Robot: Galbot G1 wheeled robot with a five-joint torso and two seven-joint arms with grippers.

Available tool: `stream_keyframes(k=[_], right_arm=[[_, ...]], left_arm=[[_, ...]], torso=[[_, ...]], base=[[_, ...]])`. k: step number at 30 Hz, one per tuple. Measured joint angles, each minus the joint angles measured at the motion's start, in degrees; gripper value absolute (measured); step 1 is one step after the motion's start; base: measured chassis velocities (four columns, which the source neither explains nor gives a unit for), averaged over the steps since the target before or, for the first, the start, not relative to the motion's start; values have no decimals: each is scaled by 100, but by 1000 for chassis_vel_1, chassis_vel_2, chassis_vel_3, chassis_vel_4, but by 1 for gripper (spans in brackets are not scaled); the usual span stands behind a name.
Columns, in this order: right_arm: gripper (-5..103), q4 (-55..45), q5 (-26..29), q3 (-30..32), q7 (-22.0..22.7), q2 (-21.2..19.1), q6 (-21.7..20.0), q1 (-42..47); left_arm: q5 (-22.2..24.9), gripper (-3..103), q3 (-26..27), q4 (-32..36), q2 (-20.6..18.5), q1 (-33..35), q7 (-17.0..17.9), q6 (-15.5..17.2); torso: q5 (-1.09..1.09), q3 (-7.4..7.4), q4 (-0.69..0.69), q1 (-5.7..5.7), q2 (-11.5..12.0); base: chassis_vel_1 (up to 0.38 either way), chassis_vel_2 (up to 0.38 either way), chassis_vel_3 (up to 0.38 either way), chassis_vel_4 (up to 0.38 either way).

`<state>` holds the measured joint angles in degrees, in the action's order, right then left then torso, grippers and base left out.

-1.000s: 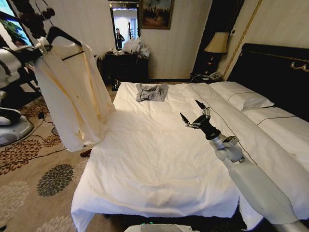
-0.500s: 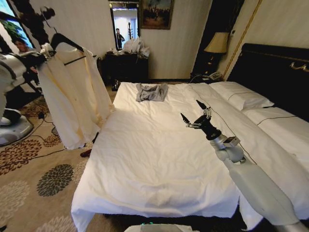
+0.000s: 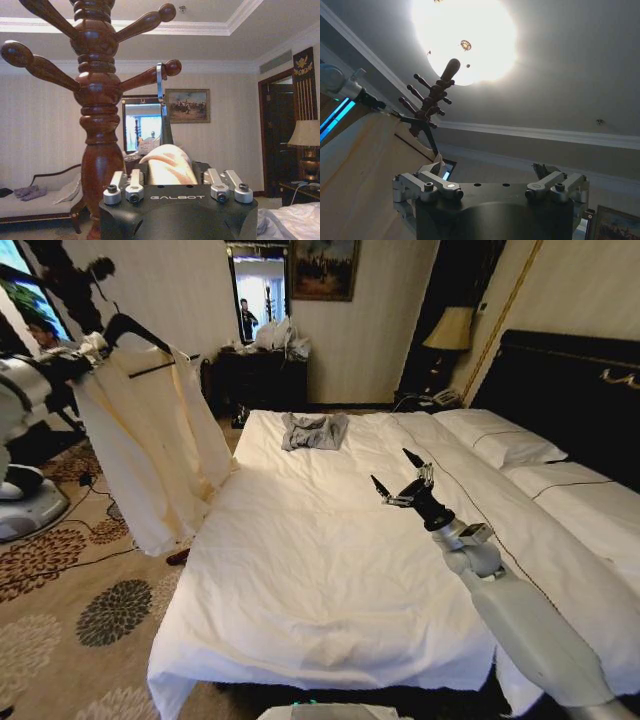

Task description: Pick up the clothes from the bed and hang them on the clothes hanger.

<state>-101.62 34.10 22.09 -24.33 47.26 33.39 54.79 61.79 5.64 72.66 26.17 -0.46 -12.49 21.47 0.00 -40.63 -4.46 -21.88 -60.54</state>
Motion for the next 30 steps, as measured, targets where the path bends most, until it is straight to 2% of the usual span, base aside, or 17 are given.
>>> stream_keyframes(k=[3, 6, 7, 8, 9, 12, 14, 17, 19, 20, 21, 22, 24, 25, 26, 27, 30], right_arm=[[100, 0, -11, 0, 2, 27, -1, 17], [100, 0, -21, -4, 2, 80, -2, 42], [100, 0, -21, -4, 2, 80, -2, 42], [100, 2, -22, -6, 2, 94, -5, 45], [100, 4, -22, -7, 2, 105, -9, 48], [100, -30, 34, 36, 2, 123, -88, 122], [100, -93, 73, 125, 2, 115, -144, 219], [100, -359, 265, 605, 4, 64, -361, 713], [100, -422, 305, 736, 4, 60, -406, 851], [100, -535, 394, 988, 7, 55, -480, 1134], [100, -579, 451, 1076, 7, 59, -513, 1250], [100, -579, 451, 1076, 7, 59, -513, 1250], [100, -759, 803, 1312, 14, 107, -689, 1733], [100, -836, 966, 1389, 23, 130, -773, 1922], [100, -836, 966, 1389, 23, 130, -773, 1922], [100, -949, 1175, 1484, 65, 166, -899, 2169], [100, -1294, 1540, 1645, 400, 419, -1130, 2932]], left_arm=[[7, 60, 354, 312, -175, 443, 61, -2], [73, 76, 787, 892, -504, 1055, 219, -50], [73, 76, 787, 892, -504, 1055, 219, -50], [113, 81, 930, 1089, -605, 1247, 294, -69], [152, 81, 1057, 1242, -682, 1404, 357, -77], [293, 96, 1413, 1853, -844, 1850, 661, -68], [328, 99, 1429, 2037, -827, 1915, 740, -38], [393, 100, 1409, 2737, -652, 2120, 976, 96], [402, 100, 1405, 2885, -599, 2172, 1038, 122], [439, 100, 1522, 3310, -463, 2421, 1247, 221], [486, 100, 1707, 3543, -403, 2637, 1412, 291], [486, 100, 1707, 3543, -403, 2637, 1412, 291], [637, 100, 2639, 4258, -145, 3772, 2154, 586], [614, 100, 2972, 4450, -41, 4227, 2352, 634], [614, 100, 2972, 4450, -41, 4227, 2352, 634], [464, 100, 3421, 4676, 100, 4864, 2515, 612], [-428, 100, 4468, 5349, 838, 6974, 2557, -5]], torso=[[0, 0, 1, 0, 0], [-1, 0, 3, 0, 0], [-1, 0, 3, 0, 0], [1, 0, 3, 1, 0], [2, 0, 2, 1, 0], [3, 1, 6, 1, 0], [3, 1, 7, 1, 0], [0, 1, -4, 1, 0], [4, 0, -3, 1, -1], [3, 1, -9, 0, 0], [1, 0, -9, 0, 0], [1, 0, -9, 0, 0], [8, 0, 1, 1, 0], [5, 0, 2, 0, 0], [5, 0, 2, 0, 0], [-4, 0, 3, 0, -1], [0, 1, 1, 0, -1]], base=[[0, 0, 0, 0], [0, 0, 0, 0], [0, 0, 0, 0], [0, 0, 0, 0], [0, 0, 0, 0], [0, 0, 0, 0], [0, 0, 0, 0], [0, 0, 0, 0], [0, 0, 0, 0], [0, 0, 0, 0], [0, 0, 0, 0], [0, 0, 0, 0], [0, 0, 0, 0], [0, 0, 0, 0], [0, 0, 0, 0], [0, 0, 0, 0], [0, 0, 0, 0]])
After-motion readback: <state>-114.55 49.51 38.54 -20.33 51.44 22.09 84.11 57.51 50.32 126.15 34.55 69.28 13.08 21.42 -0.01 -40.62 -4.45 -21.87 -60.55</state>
